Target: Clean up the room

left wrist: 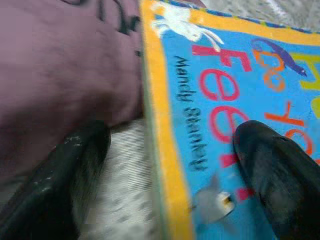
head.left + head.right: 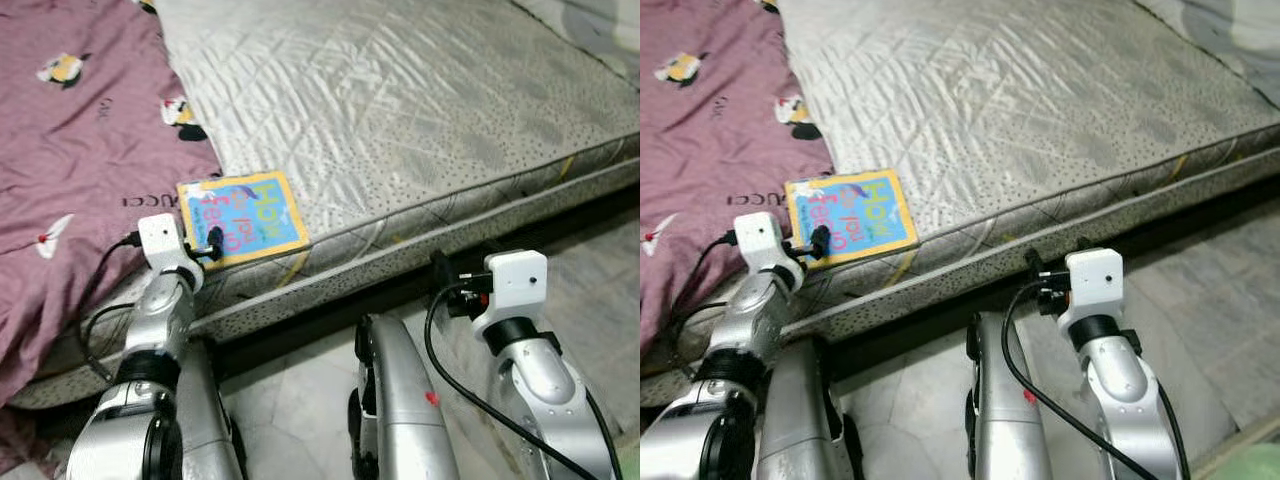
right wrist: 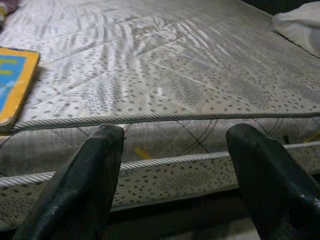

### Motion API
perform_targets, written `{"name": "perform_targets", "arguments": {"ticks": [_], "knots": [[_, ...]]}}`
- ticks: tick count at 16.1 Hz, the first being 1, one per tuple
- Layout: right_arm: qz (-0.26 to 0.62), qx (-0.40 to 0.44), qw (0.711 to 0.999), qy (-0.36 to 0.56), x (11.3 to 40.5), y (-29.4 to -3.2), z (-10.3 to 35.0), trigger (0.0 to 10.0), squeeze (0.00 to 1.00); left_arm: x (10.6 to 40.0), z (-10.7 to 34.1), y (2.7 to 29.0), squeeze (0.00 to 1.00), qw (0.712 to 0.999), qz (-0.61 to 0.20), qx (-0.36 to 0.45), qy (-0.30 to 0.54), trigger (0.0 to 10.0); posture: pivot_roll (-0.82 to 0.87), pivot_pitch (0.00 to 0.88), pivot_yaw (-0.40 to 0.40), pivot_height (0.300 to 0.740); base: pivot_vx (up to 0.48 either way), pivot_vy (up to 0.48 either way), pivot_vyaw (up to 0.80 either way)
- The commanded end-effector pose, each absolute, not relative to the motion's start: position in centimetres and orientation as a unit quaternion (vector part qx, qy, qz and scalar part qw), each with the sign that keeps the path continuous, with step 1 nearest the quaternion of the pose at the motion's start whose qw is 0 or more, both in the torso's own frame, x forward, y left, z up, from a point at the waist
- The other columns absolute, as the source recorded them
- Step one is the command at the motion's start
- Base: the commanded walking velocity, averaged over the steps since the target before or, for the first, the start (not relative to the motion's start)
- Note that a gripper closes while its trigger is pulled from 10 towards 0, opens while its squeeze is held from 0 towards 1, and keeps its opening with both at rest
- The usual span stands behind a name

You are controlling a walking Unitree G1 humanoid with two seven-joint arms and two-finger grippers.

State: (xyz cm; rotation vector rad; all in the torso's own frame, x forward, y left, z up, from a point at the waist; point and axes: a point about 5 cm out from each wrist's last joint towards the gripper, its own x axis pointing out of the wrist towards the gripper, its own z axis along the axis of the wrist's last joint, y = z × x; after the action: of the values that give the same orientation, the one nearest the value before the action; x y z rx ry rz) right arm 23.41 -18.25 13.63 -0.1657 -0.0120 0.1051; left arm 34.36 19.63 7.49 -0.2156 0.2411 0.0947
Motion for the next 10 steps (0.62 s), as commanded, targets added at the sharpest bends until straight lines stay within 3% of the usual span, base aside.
{"name": "perform_targets", "arguments": {"ticks": [1, 6, 7, 8, 9, 10], "knots": [[0.049, -0.089, 0.995, -0.014, 23.2, -18.6, 14.3, 10.0, 0.0, 34.2, 6.8, 19.3, 0.0, 0.982, 0.044, -0.119, 0.138, 10.0, -0.21, 0.182, -0.024, 0.482, 0.0, 0.0, 0.0], [0.051, -0.099, 0.994, -0.016, 23.3, -18.8, 14.6, 10.0, 0.0, 34.1, 5.8, 18.1, 0.0, 0.967, 0.017, -0.196, 0.164, 10.0, -0.22, 0.172, -0.029, 0.482, 0.0, 0.0, 0.0], [0.053, -0.101, 0.993, -0.019, 23.5, -18.7, 14.7, 10.0, 0.0, 34.1, 5.5, 17.6, 0.0, 0.959, 0.005, -0.221, 0.178, 7.4, -0.22, 0.168, -0.027, 0.482, 0.0, 0.0, 0.0], [0.053, -0.1, 0.993, -0.019, 23.6, -18.7, 14.7, 10.0, 0.0, 34.1, 5.5, 17.6, 0.0, 0.957, 0.006, -0.228, 0.179, 7.4, -0.22, 0.167, -0.027, 0.482, 0.0, 0.0, 0.0], [0.053, -0.1, 0.993, -0.021, 23.8, -18.6, 14.8, 10.0, 0.0, 33.9, 5.2, 17.5, 0.0, 0.953, 0.007, -0.237, 0.188, 0.0, -0.22, 0.16, -0.023, 0.482, 0.0, 0.0, 0.0], [0.053, -0.1, 0.993, -0.022, 23.9, -18.6, 14.8, 10.0, 0.0, 33.9, 5.2, 17.5, 0.0, 0.95, 0.011, -0.248, 0.188, 0.0, -0.21, 0.157, -0.021, 0.482, 0.0, 0.0, 0.0]]}}
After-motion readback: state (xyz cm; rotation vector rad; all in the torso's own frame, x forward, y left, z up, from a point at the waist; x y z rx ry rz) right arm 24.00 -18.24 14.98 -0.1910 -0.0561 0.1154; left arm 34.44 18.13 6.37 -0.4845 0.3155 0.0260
